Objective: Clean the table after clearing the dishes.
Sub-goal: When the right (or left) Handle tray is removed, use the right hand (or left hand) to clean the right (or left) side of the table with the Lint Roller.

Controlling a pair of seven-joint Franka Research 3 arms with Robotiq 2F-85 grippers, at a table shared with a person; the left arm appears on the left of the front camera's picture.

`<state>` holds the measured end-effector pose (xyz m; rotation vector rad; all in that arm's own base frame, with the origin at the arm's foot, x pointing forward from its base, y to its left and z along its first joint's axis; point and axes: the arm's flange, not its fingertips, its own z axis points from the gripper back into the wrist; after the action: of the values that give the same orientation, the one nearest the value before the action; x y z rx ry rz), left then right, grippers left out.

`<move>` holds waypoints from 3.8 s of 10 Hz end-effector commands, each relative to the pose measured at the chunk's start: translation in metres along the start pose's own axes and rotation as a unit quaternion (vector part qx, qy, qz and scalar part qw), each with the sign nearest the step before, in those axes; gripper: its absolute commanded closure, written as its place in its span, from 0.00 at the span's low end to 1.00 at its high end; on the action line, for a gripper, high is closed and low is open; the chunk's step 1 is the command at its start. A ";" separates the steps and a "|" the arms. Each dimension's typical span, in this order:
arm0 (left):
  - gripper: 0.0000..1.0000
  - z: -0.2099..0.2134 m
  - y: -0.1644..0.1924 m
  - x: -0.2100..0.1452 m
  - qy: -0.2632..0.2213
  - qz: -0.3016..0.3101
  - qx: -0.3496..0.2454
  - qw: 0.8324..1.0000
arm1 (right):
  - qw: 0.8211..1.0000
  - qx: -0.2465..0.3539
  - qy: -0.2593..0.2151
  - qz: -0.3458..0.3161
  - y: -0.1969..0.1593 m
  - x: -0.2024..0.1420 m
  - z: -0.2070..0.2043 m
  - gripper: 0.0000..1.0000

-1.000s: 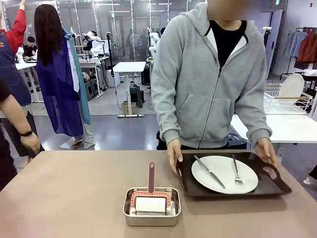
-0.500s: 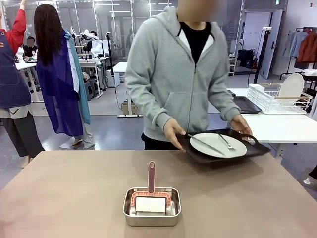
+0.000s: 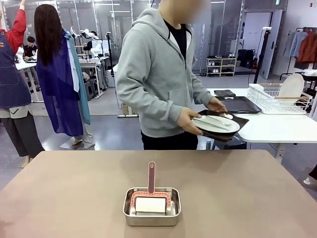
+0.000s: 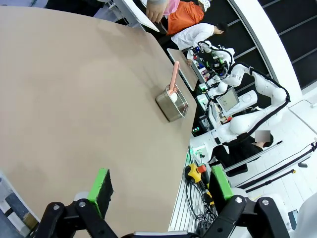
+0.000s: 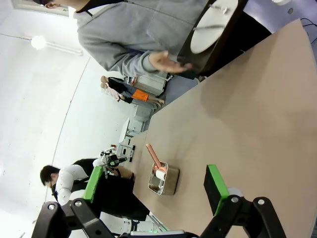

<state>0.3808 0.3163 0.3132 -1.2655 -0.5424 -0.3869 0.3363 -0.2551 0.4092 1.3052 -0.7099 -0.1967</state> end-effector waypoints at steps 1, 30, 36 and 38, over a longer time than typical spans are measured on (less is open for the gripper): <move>0.00 -0.001 -0.008 -0.003 -0.001 0.004 0.003 1.000 | 0.998 -0.019 0.039 0.046 0.034 0.025 -0.023 0.00; 0.00 -0.001 -0.008 -0.003 -0.001 0.004 0.003 1.000 | 0.503 -0.097 0.654 0.556 0.212 -0.112 -0.606 0.00; 0.00 -0.001 -0.008 -0.003 -0.001 0.004 0.003 1.000 | 0.477 -0.032 0.713 0.512 0.182 -0.126 -0.688 0.00; 0.00 -0.001 -0.008 -0.003 -0.001 0.004 0.003 1.000 | 0.493 -0.014 0.729 0.476 0.169 -0.136 -0.698 0.00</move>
<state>0.3801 0.3162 0.3134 -1.2658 -0.5431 -0.3862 0.5792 0.4096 0.4418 0.3908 0.1719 1.6975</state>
